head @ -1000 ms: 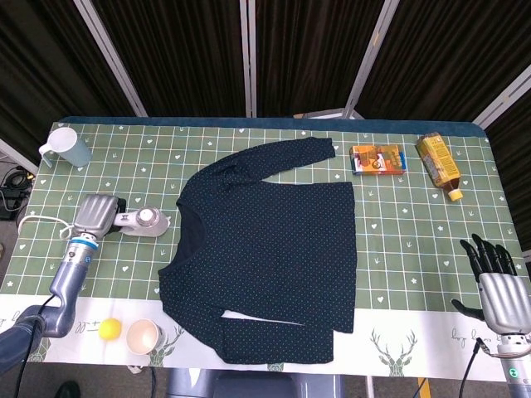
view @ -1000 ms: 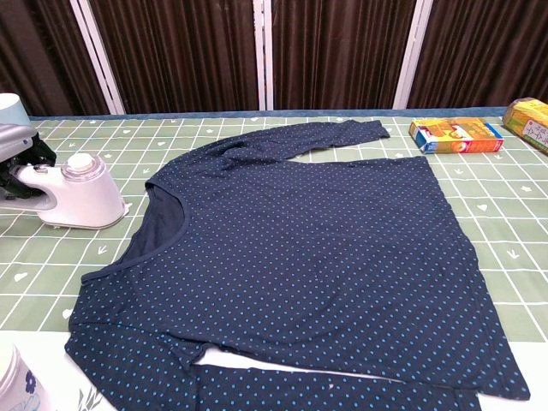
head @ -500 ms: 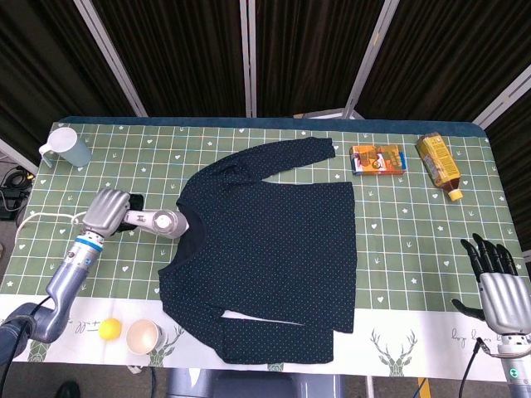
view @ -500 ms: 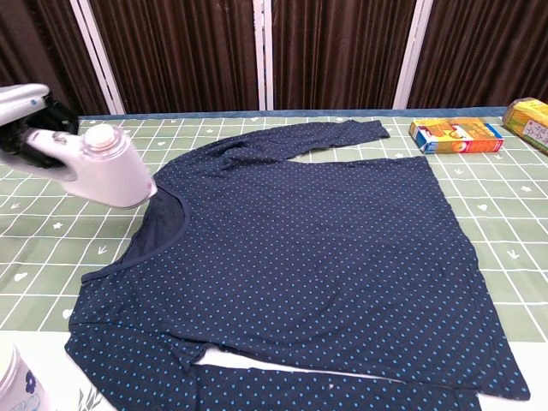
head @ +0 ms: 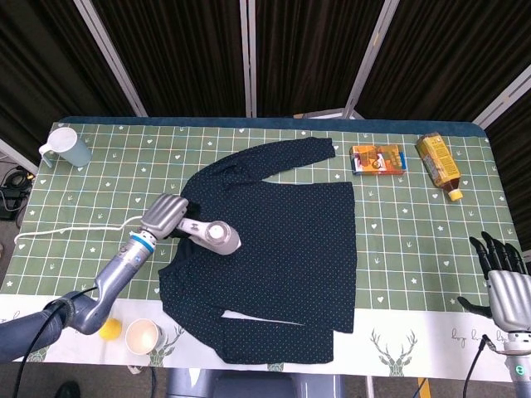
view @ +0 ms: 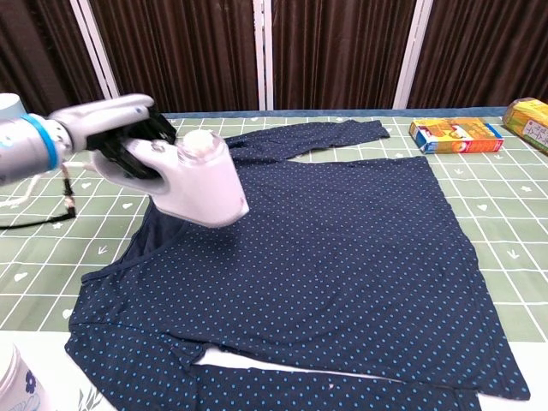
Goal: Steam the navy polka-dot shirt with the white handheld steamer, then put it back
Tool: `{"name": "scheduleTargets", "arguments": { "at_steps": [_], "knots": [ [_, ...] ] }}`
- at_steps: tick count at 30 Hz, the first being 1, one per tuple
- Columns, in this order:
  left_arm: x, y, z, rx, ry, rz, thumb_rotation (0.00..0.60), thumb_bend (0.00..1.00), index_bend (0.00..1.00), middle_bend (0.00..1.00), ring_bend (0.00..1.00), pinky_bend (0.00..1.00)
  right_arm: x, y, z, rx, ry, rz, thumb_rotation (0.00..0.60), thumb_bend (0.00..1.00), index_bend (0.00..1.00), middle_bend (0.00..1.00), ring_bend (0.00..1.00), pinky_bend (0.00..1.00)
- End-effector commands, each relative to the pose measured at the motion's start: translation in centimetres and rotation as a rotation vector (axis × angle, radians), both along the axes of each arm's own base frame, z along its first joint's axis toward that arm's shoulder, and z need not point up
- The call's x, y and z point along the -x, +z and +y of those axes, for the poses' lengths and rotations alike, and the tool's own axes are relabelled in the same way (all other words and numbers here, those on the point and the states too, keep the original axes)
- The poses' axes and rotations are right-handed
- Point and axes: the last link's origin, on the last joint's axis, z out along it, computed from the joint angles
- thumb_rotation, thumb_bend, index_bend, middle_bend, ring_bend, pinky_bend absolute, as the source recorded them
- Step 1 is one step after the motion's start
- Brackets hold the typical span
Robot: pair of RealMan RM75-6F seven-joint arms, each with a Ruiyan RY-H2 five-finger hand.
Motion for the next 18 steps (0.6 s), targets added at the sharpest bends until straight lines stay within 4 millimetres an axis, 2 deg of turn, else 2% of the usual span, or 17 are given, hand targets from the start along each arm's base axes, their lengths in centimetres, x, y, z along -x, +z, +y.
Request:
{"name": "scheduleTargets", "arguments": {
  "at_steps": [1,9,18],
  "knots": [
    [-1.1,-1.4,-0.1,0.027,-0.016,0.015,0.600,0.65,0.93,0.84,0.77,0.95,0.2,0.2,-0.1,0.004,-0.007,-0.004,0.600,0.00,0.00,0.00,0.00,0.00],
    [-2.4,-4.0,-0.5,0.064,-0.045,0.049,0.600,0.65,0.93,0.84,0.77,0.95,0.6,0.4,-0.3,0.006,-0.021,-0.016,0.600,0.00,0.00,0.00,0.00,0.00],
    [-2.2,-5.7,-1.2,0.058,-0.059,0.085,0.600,0.65,0.93,0.84,0.77,0.95,0.6,0.7,-0.3,0.009,-0.018,-0.027,0.600,0.00,0.00,0.00,0.00,0.00]
  ]
}}
